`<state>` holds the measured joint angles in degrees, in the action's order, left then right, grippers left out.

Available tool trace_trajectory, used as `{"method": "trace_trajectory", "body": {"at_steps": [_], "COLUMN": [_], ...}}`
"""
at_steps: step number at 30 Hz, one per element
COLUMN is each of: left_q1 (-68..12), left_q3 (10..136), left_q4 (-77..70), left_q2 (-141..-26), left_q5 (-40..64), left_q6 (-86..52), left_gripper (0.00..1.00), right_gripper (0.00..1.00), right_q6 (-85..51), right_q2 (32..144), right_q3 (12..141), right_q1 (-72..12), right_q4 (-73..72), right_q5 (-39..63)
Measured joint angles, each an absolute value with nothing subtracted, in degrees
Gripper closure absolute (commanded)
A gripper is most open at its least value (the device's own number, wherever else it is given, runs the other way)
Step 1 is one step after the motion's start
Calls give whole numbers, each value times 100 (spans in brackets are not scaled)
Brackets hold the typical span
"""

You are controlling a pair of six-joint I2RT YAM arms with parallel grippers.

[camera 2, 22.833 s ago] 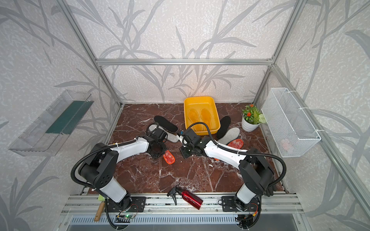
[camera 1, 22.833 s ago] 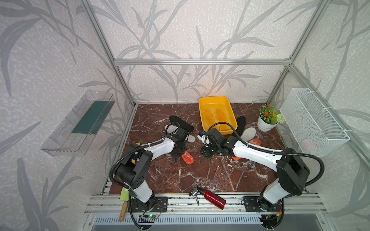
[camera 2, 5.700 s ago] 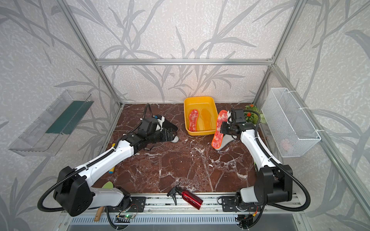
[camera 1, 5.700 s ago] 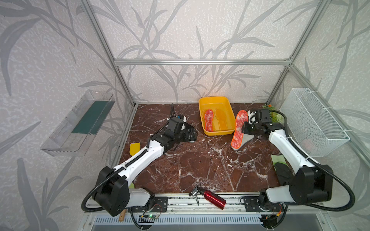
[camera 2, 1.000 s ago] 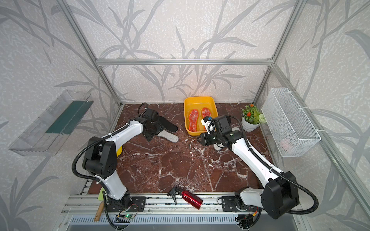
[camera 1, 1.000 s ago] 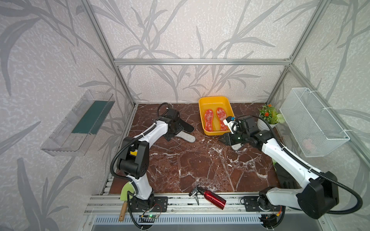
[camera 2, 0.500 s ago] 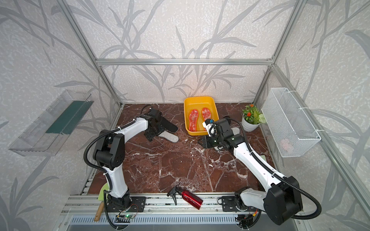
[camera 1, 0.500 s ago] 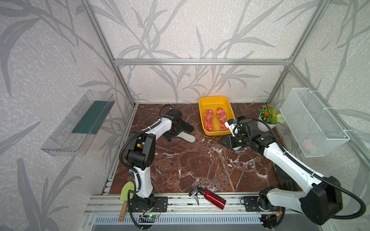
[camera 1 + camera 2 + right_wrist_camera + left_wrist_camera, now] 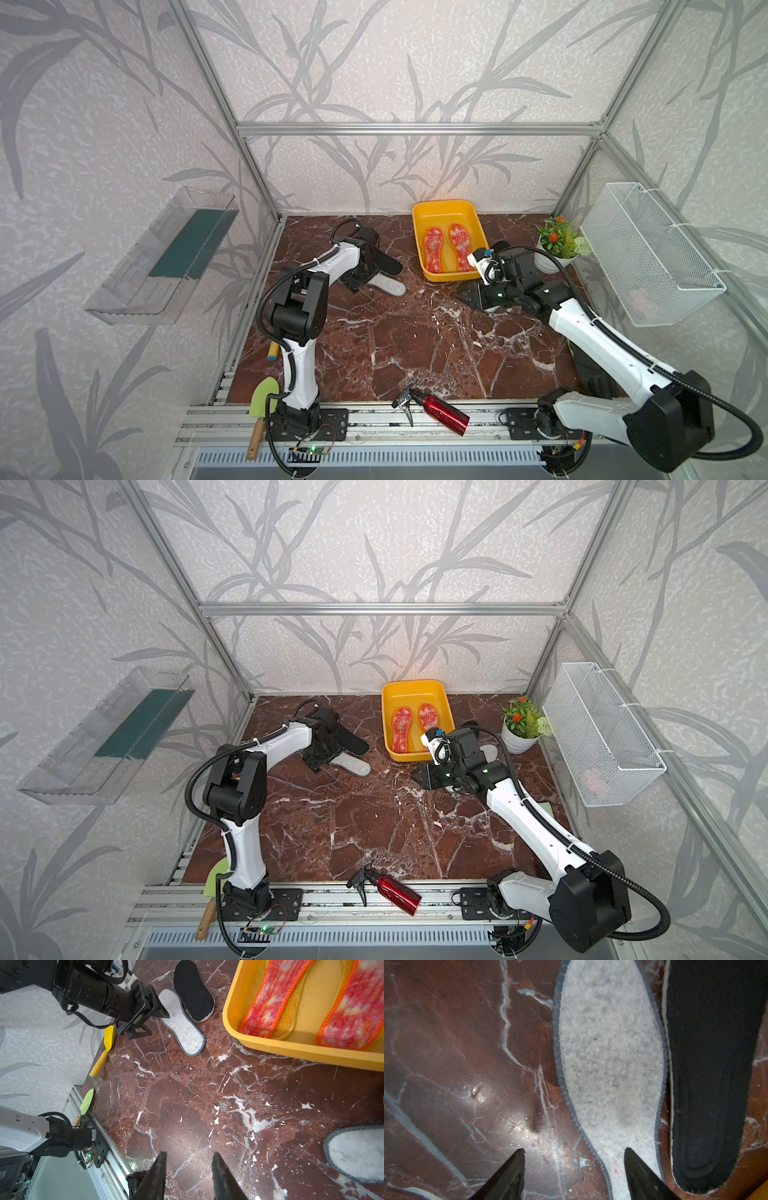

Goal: Put the insoles into the storage box
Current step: Pick up the insole from the center of the board.

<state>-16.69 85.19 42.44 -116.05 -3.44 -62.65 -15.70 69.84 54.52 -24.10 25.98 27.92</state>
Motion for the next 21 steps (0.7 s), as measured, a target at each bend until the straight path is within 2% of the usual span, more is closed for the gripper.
{"method": "trace_trajectory", "body": {"at_steps": [4, 21], "left_q1": [-1669, -1669], "left_q3": [8619, 8978], "left_q4": [4355, 4622], "left_q2": [-11727, -12090], "left_q5": [-443, -486], "left_q6": [-6311, -6108], "left_gripper": [25, 24], "right_gripper": [63, 63], "right_q6": [-1542, -1544], "right_q2": [7008, 7175], "right_q3": [5452, 5457], "right_q1": [-2410, -2410], "right_q4": [2598, 2587], "right_q5": [2814, 2847]}}
